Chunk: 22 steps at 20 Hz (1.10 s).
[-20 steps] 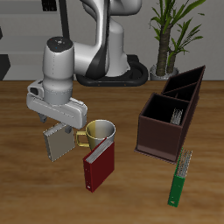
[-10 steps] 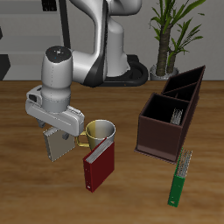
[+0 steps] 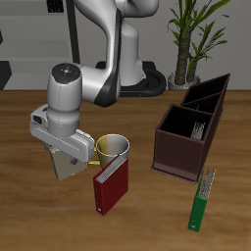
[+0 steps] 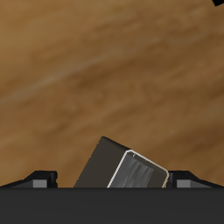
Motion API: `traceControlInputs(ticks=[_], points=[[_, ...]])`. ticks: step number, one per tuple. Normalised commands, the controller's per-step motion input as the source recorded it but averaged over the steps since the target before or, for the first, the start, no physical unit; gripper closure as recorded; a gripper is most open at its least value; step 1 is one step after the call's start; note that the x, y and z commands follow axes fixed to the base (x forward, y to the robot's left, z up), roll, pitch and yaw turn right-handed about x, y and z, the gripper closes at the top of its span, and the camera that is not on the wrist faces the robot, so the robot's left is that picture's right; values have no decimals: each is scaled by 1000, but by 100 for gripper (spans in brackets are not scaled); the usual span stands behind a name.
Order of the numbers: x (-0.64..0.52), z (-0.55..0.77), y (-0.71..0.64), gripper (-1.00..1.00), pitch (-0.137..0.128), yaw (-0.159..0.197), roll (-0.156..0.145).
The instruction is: Place the left yellow book into the left desk caddy's right compartment and place the right yellow book into the left desk caddy's right compartment and place the red book into the left desk caddy's left compartment
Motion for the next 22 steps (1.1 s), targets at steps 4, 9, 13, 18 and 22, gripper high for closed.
traceControlInputs(ticks=[4,9,13,18,22], points=[[-91,-66,-5,100,13,-21,-3],[-111,275,83,100,-26,9,-7],[-219,662,158,100,-72,31,-24],[-350,947,40,100,-74,58,-56],[-393,680,-7,100,-55,61,-51]])
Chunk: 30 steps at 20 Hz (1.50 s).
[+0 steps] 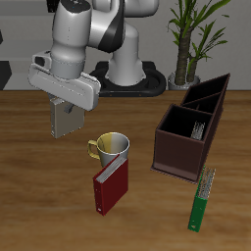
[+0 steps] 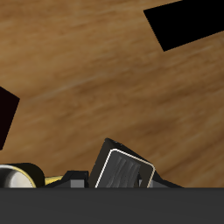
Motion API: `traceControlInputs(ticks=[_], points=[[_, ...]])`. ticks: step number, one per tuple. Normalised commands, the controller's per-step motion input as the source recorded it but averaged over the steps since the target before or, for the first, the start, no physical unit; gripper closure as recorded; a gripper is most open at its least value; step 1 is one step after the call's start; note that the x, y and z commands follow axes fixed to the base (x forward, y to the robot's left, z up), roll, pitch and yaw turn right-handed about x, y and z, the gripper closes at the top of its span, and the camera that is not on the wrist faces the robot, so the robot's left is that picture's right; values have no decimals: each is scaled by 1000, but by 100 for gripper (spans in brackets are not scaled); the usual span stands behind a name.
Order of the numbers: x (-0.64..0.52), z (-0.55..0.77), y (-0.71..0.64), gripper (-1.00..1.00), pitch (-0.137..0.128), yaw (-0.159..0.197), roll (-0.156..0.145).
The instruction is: Place the left yellow book into the left desk caddy's right compartment and place the right yellow book into the left desk caddy's right compartment and place the red book into the left desk caddy's left compartment
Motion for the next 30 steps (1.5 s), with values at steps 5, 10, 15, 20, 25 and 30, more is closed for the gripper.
traceControlInputs(ticks=[5,10,15,20,25,30], points=[[-444,515,100,100,-9,31,-56],[-467,299,577,100,6,42,18],[-247,72,633,100,-11,82,28],[-290,146,930,100,-20,40,55],[-104,155,650,100,-18,16,30],[117,301,684,100,5,-34,-73]])
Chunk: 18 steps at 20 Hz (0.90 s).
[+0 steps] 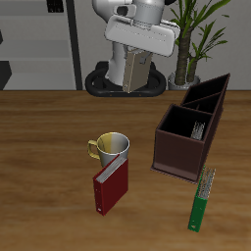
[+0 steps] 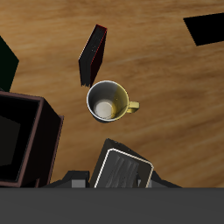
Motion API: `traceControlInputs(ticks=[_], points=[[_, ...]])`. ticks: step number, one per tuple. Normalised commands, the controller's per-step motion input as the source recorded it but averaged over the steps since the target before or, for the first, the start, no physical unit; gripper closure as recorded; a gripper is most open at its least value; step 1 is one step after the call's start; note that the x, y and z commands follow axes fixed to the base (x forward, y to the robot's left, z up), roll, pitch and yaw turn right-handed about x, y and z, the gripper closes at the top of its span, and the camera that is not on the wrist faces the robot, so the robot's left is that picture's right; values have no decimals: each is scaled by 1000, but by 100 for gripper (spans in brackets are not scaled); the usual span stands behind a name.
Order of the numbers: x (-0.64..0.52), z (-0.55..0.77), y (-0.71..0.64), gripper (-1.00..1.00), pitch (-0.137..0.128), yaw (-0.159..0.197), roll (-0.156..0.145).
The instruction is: Place the left yellow book into the left desk caddy's right compartment and place the right yellow book into the left desk caddy's right compartment and place the red book into the left desk caddy's left compartment
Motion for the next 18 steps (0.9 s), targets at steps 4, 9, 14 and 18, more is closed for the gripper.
traceControlInputs(ticks=[4,9,14,18], points=[[225,328,780,100,-19,-44,-80],[216,245,527,100,-37,-16,-12],[207,-6,618,100,34,6,35],[140,112,496,100,12,-34,62]])
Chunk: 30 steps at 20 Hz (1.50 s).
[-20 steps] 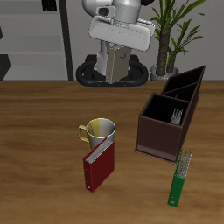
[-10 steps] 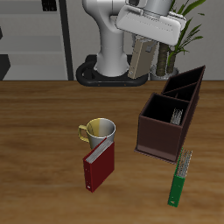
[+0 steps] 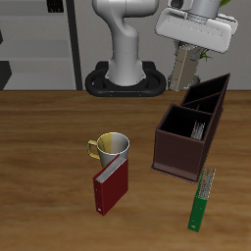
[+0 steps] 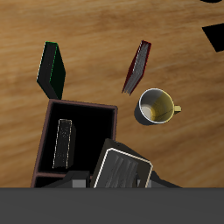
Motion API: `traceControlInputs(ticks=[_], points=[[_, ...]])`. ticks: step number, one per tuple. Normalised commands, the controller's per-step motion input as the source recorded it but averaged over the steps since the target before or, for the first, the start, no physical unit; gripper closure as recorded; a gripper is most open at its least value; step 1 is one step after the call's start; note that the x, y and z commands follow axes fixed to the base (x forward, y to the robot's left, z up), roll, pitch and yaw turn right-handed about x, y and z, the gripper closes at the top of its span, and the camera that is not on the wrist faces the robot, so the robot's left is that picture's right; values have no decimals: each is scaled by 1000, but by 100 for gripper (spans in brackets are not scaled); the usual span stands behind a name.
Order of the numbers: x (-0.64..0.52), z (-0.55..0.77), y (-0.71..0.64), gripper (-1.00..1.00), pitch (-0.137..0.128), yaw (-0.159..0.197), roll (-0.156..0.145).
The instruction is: Place the left yellow book into the left desk caddy's right compartment and place the right yellow book into the left desk caddy's right compartment and place the red book into the left desk caddy's left compartment
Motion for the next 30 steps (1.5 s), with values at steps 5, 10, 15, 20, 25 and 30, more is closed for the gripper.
traceControlInputs(ticks=[5,10,15,20,25,30], points=[[282,87,180,100,37,-35,7],[183,88,-127,100,1,-49,-56],[274,-156,49,100,45,-17,3],[93,-73,191,100,-12,51,20],[126,-7,147,100,-31,37,24],[156,-162,40,100,16,15,15]])
